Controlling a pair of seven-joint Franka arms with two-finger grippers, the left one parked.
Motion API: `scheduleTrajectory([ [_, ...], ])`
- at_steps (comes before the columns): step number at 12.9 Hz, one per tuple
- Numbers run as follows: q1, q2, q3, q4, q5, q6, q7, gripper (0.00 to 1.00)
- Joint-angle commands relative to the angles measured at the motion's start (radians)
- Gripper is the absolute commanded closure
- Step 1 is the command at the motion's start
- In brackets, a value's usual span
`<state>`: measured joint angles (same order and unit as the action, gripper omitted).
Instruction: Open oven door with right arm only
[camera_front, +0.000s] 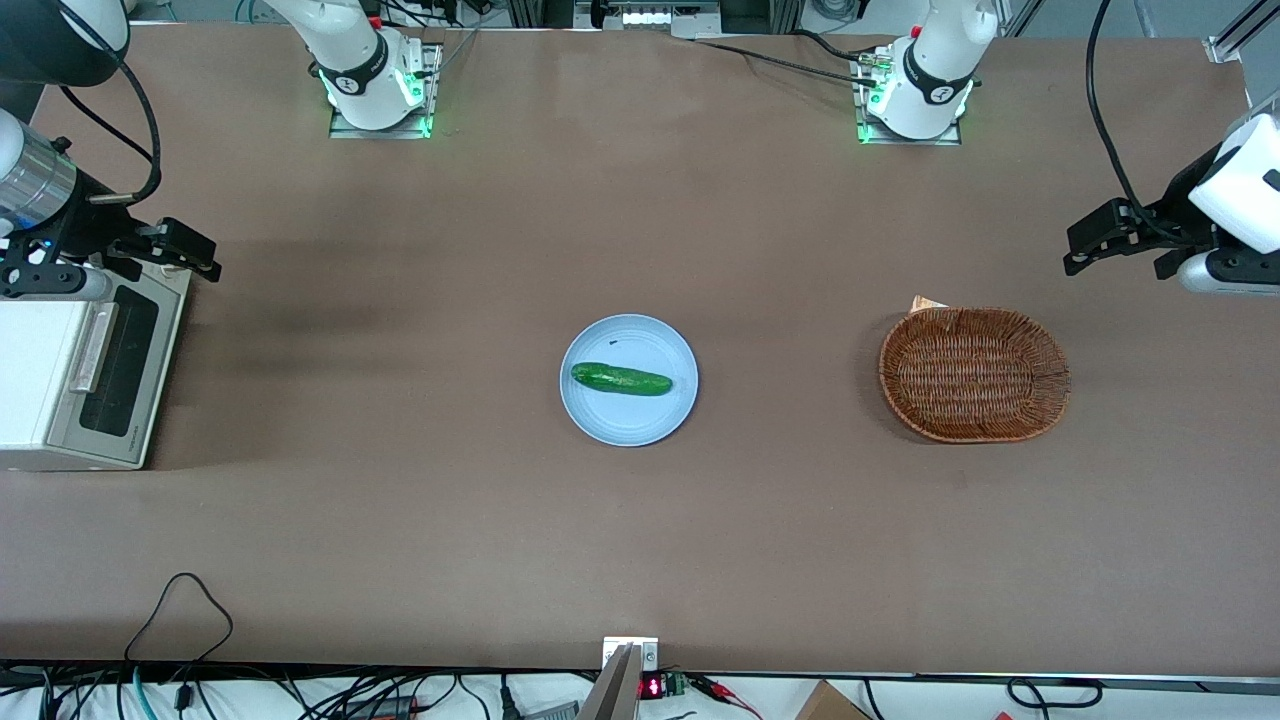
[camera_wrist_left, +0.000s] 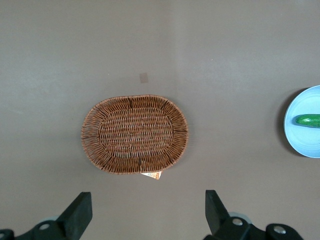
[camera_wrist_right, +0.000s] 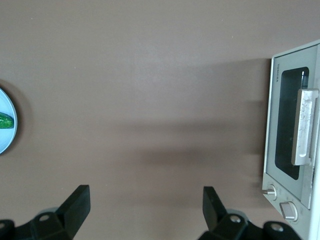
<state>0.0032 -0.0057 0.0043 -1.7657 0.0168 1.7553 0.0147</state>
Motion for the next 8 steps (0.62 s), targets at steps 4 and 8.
scheduleTrajectory([
  [4, -0.009, 0.015, 0.005, 0.037, -0.006, -0.026, -0.016, 0.0],
  [8, -0.008, 0.015, 0.003, 0.04, 0.002, -0.028, -0.004, 0.0],
])
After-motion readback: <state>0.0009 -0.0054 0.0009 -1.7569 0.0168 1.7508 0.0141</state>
